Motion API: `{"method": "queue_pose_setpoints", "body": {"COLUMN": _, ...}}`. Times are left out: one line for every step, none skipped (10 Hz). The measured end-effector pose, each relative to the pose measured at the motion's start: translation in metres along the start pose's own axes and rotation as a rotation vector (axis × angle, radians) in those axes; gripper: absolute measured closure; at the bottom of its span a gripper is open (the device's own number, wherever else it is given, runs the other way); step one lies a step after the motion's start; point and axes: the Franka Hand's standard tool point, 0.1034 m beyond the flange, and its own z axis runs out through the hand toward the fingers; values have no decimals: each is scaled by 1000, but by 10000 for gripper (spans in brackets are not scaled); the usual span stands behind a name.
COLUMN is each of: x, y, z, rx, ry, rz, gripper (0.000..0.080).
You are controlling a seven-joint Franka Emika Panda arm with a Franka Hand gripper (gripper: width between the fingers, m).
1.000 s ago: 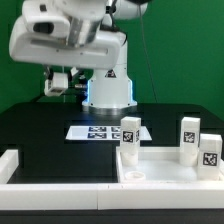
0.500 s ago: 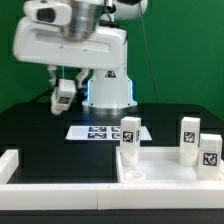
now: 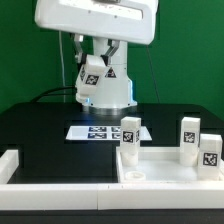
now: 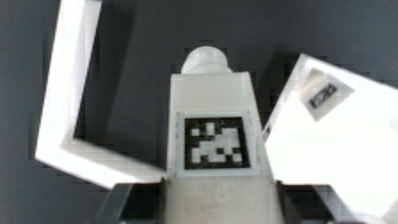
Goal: Assemble square table
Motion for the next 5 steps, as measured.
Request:
{"method": "queue_pose_setpoints", "body": {"x": -6, "y": -2, "z": 3, "rx": 5, "ry": 2, "rz": 2, "gripper": 509}}
{"method": "queue_pose_setpoints", "body": {"x": -5, "y": -3, "z": 2, "rx": 6, "ry": -5, "rz": -1, "gripper": 509}}
{"method": "queue_pose_setpoints", "body": {"x": -5, "y": -3, "z": 3, "rx": 6, "ry": -6, "rz": -2, "gripper": 509}}
{"method": "queue_pose_setpoints", "body": {"x": -6, "y": -4, "z": 5, "rx": 8, "ry": -10, "rz": -1, "gripper": 509}}
{"method": "queue_pose_setpoints", "body": {"x": -6, "y": -11, "z": 9, "rx": 28, "ry": -29, "rz": 14, "gripper": 509}}
